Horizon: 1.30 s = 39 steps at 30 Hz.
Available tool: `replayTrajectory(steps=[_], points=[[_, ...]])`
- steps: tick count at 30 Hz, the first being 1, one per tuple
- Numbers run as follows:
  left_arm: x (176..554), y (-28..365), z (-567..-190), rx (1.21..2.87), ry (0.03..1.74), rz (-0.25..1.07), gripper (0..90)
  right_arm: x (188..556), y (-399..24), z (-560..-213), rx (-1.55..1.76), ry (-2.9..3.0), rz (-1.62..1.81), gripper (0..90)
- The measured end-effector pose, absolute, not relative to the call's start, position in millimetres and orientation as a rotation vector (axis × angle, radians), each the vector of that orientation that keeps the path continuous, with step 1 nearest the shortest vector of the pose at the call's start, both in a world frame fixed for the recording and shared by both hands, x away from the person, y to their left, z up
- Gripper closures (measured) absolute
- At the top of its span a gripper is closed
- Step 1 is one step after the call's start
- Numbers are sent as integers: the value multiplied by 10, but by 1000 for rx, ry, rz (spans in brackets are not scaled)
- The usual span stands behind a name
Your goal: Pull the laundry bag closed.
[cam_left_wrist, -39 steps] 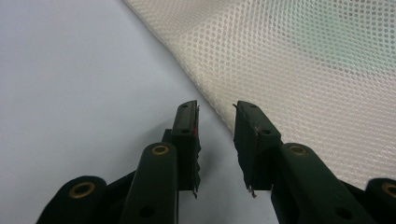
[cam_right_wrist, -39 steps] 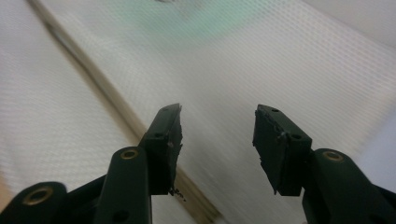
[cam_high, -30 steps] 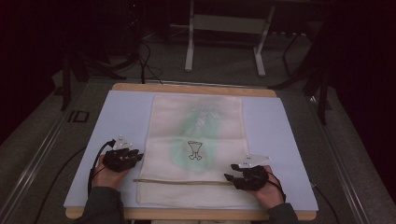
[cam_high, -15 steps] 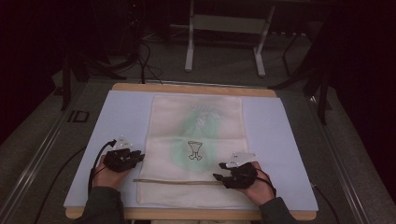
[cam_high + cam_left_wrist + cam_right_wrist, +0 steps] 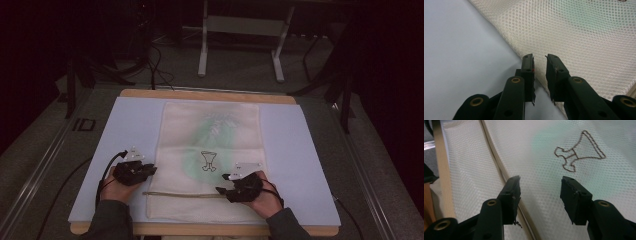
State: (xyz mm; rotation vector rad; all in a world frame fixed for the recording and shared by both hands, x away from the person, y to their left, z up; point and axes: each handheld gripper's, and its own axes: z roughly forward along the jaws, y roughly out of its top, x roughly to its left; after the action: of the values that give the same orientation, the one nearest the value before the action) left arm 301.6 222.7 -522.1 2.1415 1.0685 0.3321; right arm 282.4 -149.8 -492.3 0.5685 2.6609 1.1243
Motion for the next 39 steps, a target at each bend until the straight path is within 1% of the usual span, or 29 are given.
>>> replayTrajectory(steps=[17,39], points=[[3019,2197,-5225,2157,1023,285,746,2808,-1174,-4953,475,2712,1118,490],[3022,2151,-5254,2194,995,242,742,2790,-981,-4925,418,2718,1131,478]])
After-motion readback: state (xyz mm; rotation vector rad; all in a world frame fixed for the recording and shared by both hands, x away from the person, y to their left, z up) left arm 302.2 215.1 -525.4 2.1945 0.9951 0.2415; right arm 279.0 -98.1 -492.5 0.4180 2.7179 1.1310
